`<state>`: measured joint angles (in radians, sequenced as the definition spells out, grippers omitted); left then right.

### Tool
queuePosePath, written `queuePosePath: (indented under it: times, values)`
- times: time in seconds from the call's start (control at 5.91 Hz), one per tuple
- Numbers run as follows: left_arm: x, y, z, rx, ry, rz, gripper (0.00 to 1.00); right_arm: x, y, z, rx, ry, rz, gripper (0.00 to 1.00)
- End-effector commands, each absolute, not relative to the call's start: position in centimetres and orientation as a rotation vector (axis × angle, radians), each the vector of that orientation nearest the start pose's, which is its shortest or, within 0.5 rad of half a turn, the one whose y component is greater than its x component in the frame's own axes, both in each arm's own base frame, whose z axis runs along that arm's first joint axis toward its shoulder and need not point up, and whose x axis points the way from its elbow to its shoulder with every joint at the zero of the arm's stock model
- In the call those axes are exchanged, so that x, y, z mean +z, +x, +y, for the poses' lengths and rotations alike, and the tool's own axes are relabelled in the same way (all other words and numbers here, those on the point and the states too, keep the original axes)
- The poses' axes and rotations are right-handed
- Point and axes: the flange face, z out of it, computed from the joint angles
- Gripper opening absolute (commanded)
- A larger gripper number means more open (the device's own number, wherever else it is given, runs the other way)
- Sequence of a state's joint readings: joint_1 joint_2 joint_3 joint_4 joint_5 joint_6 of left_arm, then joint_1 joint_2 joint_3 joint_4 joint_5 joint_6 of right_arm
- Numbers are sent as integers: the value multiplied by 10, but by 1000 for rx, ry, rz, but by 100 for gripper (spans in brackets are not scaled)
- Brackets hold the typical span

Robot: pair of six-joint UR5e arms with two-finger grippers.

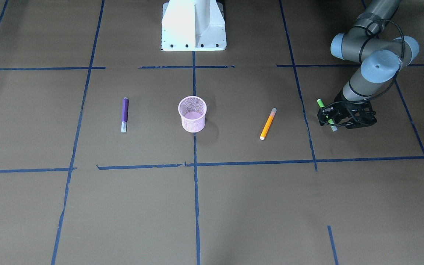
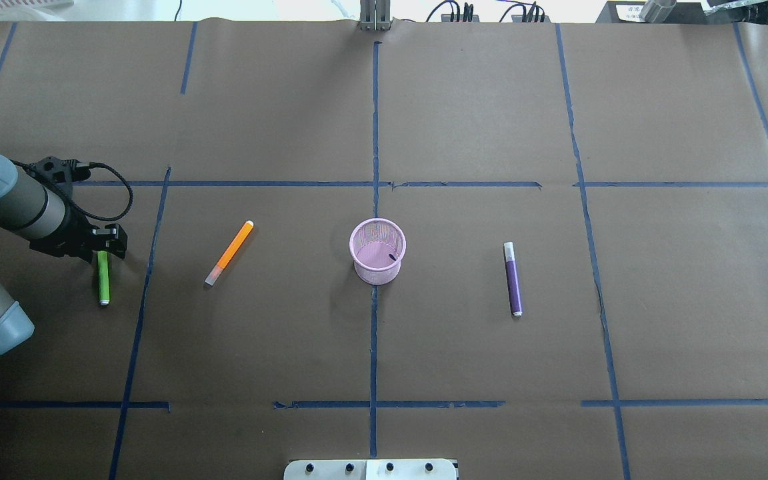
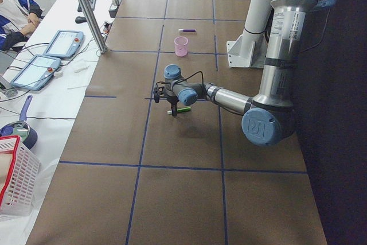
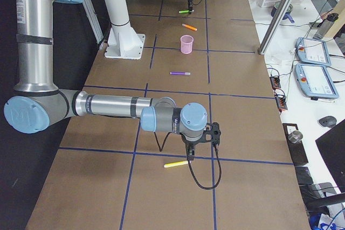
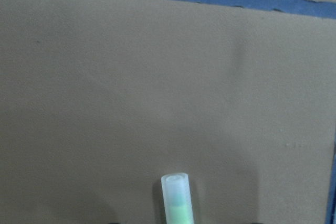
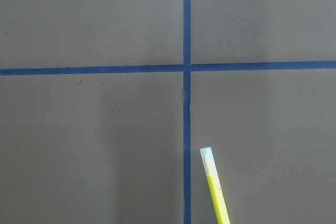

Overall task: Collect pens into pen holder
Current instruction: 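Close the left gripper on the green marker's top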

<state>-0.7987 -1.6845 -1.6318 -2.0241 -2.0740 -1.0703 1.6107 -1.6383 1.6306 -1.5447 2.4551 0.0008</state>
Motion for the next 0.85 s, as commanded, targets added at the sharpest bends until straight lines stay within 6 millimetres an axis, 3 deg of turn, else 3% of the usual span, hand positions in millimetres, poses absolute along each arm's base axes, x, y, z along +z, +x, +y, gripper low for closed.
queuePosePath:
  times: [0.0, 0.34, 0.68]
  values:
    - [524, 333, -465, -123, -10, 787, 16, 651, 75, -461, 31, 33, -885, 100]
    - [520, 332, -467, -123, -5, 791, 4, 652, 75, -460, 30, 32, -885, 100]
    - [477, 312, -465, -120, 59, 850, 0, 651, 75, -460, 31, 33, -885, 100]
